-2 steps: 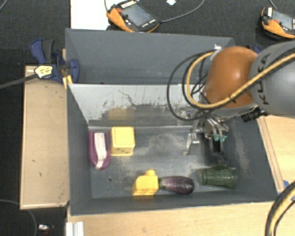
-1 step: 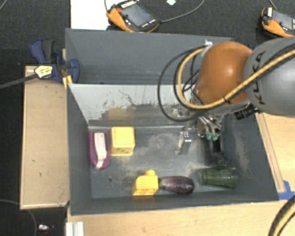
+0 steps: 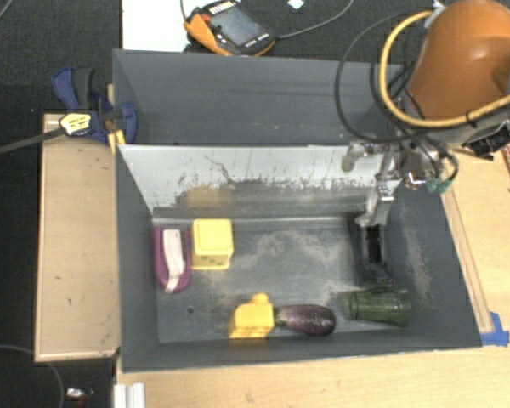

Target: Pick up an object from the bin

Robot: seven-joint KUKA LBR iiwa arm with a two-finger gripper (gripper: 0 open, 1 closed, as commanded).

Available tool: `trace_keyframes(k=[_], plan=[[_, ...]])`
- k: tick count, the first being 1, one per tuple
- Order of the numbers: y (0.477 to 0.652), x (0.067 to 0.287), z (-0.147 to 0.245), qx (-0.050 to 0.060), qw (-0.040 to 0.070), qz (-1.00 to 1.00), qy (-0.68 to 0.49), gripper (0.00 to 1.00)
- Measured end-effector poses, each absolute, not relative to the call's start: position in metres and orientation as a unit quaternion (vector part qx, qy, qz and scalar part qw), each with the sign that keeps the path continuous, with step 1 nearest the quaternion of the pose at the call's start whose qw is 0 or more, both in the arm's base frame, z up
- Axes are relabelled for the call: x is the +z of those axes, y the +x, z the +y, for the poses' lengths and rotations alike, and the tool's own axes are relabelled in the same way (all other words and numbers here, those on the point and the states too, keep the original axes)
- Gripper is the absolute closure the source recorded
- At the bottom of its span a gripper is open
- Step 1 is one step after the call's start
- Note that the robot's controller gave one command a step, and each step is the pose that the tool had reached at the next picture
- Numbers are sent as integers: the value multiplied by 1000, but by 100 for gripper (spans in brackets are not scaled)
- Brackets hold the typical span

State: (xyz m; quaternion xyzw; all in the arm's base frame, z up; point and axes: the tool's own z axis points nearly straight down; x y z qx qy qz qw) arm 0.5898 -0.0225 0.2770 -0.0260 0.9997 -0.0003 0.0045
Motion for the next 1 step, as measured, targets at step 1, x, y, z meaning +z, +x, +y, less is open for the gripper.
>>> trace_keyframes(k=[1], plan=[[533, 175, -10, 2, 1, 1000, -15, 0]])
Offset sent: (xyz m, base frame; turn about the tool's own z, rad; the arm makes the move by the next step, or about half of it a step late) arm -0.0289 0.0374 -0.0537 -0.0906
